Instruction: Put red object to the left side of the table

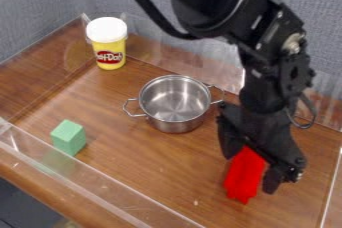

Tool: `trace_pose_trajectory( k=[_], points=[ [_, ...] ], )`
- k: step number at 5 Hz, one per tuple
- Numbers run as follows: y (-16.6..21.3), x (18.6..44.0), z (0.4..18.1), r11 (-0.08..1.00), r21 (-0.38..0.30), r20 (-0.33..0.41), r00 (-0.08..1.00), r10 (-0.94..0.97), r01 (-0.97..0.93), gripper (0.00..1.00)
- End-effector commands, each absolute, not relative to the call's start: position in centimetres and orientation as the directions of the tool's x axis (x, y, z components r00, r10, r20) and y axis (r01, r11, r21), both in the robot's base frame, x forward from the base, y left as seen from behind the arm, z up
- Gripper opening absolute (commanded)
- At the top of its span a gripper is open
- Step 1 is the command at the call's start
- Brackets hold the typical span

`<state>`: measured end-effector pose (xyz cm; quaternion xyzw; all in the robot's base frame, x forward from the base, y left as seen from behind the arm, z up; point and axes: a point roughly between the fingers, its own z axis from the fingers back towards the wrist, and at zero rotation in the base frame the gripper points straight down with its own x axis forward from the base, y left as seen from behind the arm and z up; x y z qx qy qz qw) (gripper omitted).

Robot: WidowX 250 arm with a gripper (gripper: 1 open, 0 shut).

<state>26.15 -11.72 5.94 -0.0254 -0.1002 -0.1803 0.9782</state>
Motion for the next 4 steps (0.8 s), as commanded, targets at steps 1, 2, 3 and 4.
trace_pose_trajectory(
  k=[1,2,3,4],
  points=[
    [-11.4,26.7,5.7,0.937,-0.026,0.229,0.914,-0.334,0.349,1.00],
    [-11.0,27.1,5.2,0.939,-0.028,0.225,0.917,-0.329,0.343,1.00],
    [-10.7,27.5,5.1,0.940,-0.034,0.227,0.919,-0.323,0.339,1.00],
    [-10.6,27.8,4.9,0.941,-0.038,0.226,0.920,-0.320,0.337,1.00]
  ],
)
